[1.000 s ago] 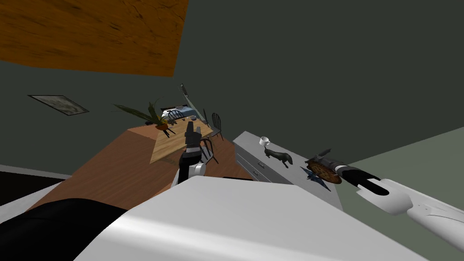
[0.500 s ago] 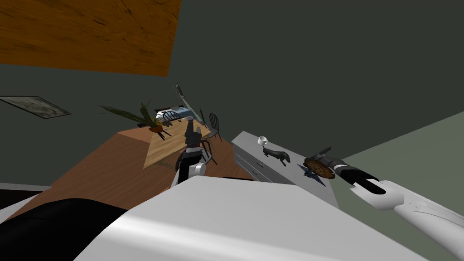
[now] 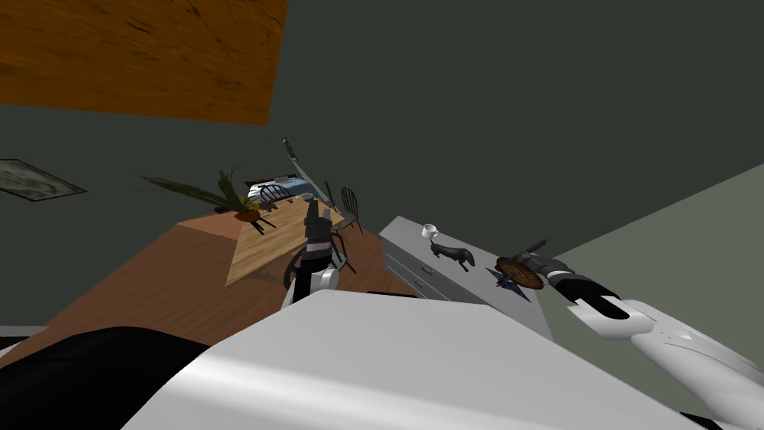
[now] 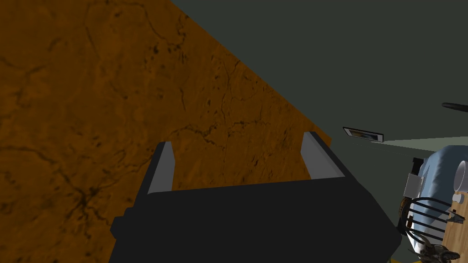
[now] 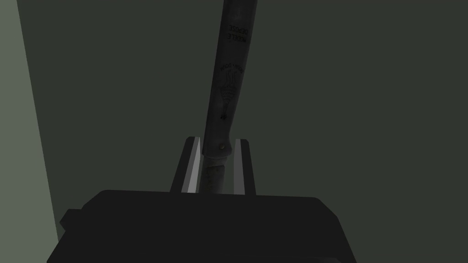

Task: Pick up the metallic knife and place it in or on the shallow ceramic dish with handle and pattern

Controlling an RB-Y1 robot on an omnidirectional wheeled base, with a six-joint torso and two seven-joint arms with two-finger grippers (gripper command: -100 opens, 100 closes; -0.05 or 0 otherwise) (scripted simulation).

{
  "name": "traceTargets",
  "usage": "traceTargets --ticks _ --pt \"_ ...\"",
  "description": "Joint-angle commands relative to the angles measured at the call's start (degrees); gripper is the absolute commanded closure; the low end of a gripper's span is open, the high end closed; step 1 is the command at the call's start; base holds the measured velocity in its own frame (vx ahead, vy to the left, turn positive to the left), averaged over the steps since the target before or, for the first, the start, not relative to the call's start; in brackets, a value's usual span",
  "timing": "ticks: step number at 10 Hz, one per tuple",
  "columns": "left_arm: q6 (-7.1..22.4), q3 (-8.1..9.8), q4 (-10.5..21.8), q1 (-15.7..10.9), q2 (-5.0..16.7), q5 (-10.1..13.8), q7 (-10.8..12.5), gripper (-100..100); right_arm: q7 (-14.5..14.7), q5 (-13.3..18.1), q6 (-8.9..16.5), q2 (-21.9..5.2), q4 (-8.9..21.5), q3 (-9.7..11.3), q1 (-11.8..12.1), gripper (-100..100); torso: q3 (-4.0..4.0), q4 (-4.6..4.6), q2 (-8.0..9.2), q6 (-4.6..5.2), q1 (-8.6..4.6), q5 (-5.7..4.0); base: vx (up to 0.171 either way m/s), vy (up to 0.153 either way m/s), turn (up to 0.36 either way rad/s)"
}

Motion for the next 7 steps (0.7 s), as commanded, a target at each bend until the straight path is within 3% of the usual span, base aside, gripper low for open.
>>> traceTargets --ticks 1,2,4,5,7 --pt "0.0 0.0 0.0 0.0 0.0 0.0 0.0 0 2.9 -0.1 -2.1 2.1 2.3 -2.9 -1.5 100 0.0 0.0 0.0 0.0 0.0 0.0 0.026 0.016 -0.12" --pt "0.0 0.0 0.0 0.0 0.0 0.0 0.0 0 3.8 -0.1 -2.1 2.1 2.3 -2.9 -1.5 100 -0.01 0.0 -0.02 0.02 0.02 0.0 0.02 0.014 -0.072" --pt "0.0 0.0 0.0 0.0 0.0 0.0 0.0 0 7.4 -0.3 -4.6 4.8 5.2 -6.6 -3.4 100 0.0 0.0 0.0 0.02 0.0 0.0 0.02 0.009 -0.112" --pt "0.0 0.0 0.0 0.0 0.0 0.0 0.0 0 8.3 -0.3 -4.6 4.8 5.2 -6.6 -3.4 100 0.01 0.01 0.01 0.04 0.0 -0.01 0.015 0.011 -0.059" --pt "0.0 0.0 0.0 0.0 0.0 0.0 0.0 0 11.9 -0.6 -7.1 7.4 7.9 -10.3 -5.2 100 0.01 0.01 0.01 0.01 0.01 0.0 0.02 0.011 -0.095"
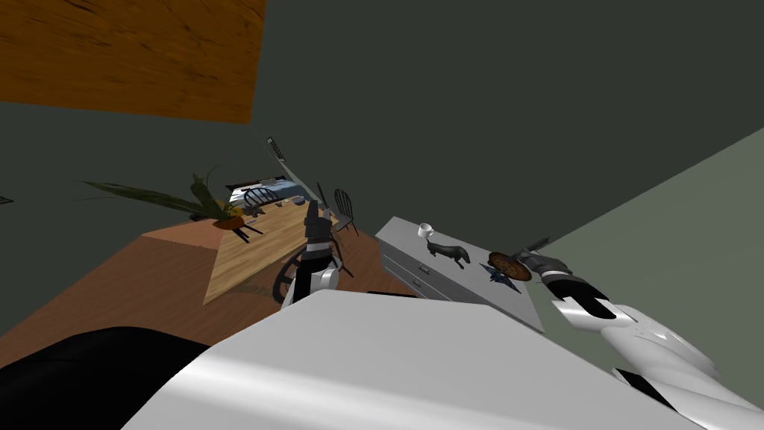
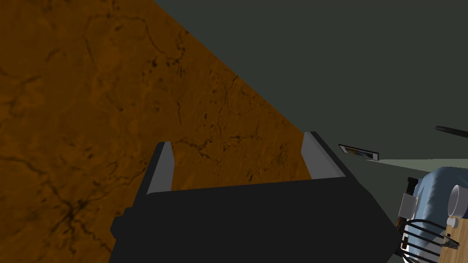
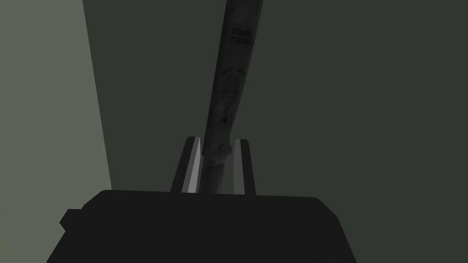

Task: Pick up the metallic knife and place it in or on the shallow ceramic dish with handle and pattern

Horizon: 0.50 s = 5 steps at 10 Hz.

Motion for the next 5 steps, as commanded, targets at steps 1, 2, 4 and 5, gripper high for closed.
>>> traceTargets --ticks 1,2,4,5 --pt "0.0 0.0 0.0 0.0 0.0 0.0 0.0 0 1.8 -0.1 -0.9 0.8 1.0 -1.1 -0.6 100 0.0 0.0 0.0 0.0 0.0 0.0 0.019 0.011 -0.052" --pt "0.0 0.0 0.0 0.0 0.0 0.0 0.0 0 3.8 -0.2 -2.1 1.9 2.2 -2.9 -1.5 100 0.0 0.0 0.0 -0.06 0.0 0.0 0.017 0.005 -0.05" --pt "0.0 0.0 0.0 0.0 0.0 0.0 0.0 0 7.0 -0.4 -4.4 4.1 4.6 -6.3 -3.1 100 -0.01 0.0 -0.02 0.0 -0.02 -0.01 0.031 0.007 -0.1" --pt "0.0 0.0 0.0 0.0 0.0 0.0 0.0 0 8.7 -0.5 -5.4 5.2 5.6 -7.8 -3.8 100 -0.02 0.0 -0.04 -0.02 -0.02 -0.01 0.037 0.009 -0.1"
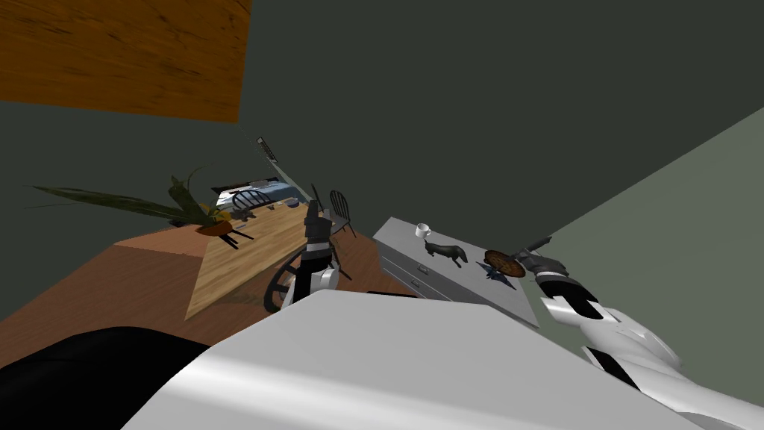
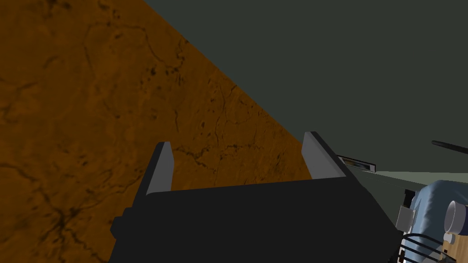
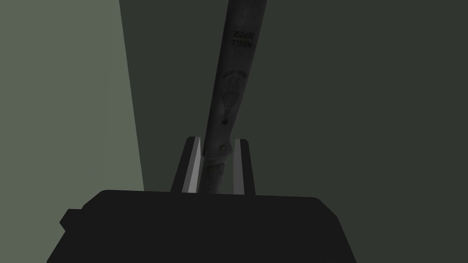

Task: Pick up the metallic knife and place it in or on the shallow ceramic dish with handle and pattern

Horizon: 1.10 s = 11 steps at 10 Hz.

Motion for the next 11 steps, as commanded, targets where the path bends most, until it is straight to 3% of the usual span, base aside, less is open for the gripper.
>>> traceTargets --ticks 1,6,7,8,9,11 --pt "0.0 0.0 0.0 0.0 0.0 0.0 0.0 0 2.9 -0.2 -1.8 1.6 1.8 -2.5 -1.2 100 0.0 0.0 0.0 0.0 0.0 0.0 0.031 0.012 -0.083" --pt "0.0 0.0 0.0 0.0 0.0 0.0 0.0 0 9.1 -0.7 -5.6 6.2 6.4 -8.7 -4.2 100 0.03 0.02 0.05 0.0 0.02 0.01 0.023 0.01 -0.063" --pt "0.0 0.0 0.0 0.0 0.0 0.0 0.0 0 9.8 -0.7 -6.1 7.0 7.1 -9.5 -4.6 100 0.03 0.01 0.04 -0.01 0.03 0.0 0.015 0.01 -0.054" --pt "0.0 0.0 0.0 0.0 0.0 0.0 0.0 0 9.1 -0.7 -5.4 6.5 6.2 -8.9 -4.1 100 0.03 0.01 0.06 0.01 0.02 0.0 0.004 0.007 -0.013" --pt "0.0 0.0 0.0 0.0 0.0 0.0 0.0 0 9.4 -0.7 -5.6 6.7 6.3 -9.0 -4.1 -100 0.06 0.04 0.09 -0.01 0.02 0.04 0.0 0.0 0.0" --pt "0.0 0.0 0.0 0.0 0.0 0.0 0.0 0 9.3 -0.7 -5.5 6.7 6.3 -9.0 -4.1 -100 0.07 0.04 0.11 -0.02 0.01 0.04 0.0 0.0 0.0"
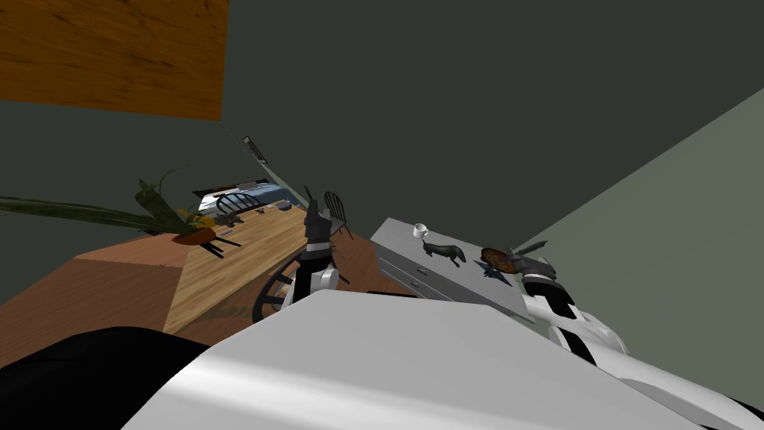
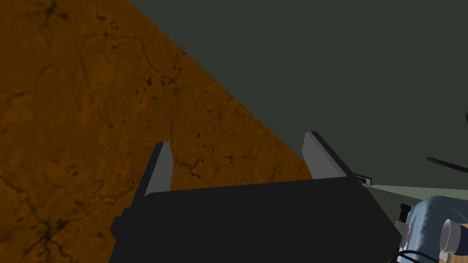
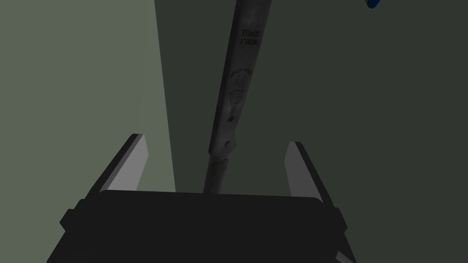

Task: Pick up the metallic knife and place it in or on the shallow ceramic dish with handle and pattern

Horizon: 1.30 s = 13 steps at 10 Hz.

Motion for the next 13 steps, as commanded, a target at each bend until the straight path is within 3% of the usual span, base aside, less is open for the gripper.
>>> traceTargets --ticks 1,2,3,4,11,13 --pt "0.0 0.0 0.0 0.0 0.0 0.0 0.0 0 0.0 0.0 0.0 0.0 0.0 0.0 0.0 -100 0.0 0.0 0.0 0.0 0.0 0.0 0.0 0.0 0.0" --pt "0.0 0.0 0.0 0.0 0.0 0.0 0.0 0 0.0 0.0 0.0 0.0 0.0 0.0 0.0 -100 0.0 0.0 0.0 0.0 0.0 0.0 0.0 0.0 0.0" --pt "0.0 0.0 0.0 0.0 0.0 0.0 0.0 0 0.0 0.0 0.0 0.0 0.0 0.0 0.0 0 0.0 0.0 0.0 0.0 0.0 0.0 0.0 0.0 0.0" --pt "0.0 0.0 0.0 0.0 0.0 0.0 0.0 0 -1.9 0.3 2.1 -2.2 -0.2 0.8 -0.9 -100 0.0 0.0 0.0 0.0 0.0 0.0 -0.047 0.035 0.056" --pt "0.0 0.0 0.0 0.0 0.0 0.0 0.0 0 -6.2 0.9 7.0 -7.3 -0.8 2.5 -3.1 -100 0.06 0.02 0.1 -0.01 0.1 0.03 -0.041 0.041 0.025" --pt "0.0 0.0 0.0 0.0 0.0 0.0 0.0 0 -6.0 0.8 7.3 -7.0 -1.2 2.4 -2.9 -100 0.1 0.04 0.17 0.0 0.14 0.03 -0.03 0.025 0.005"
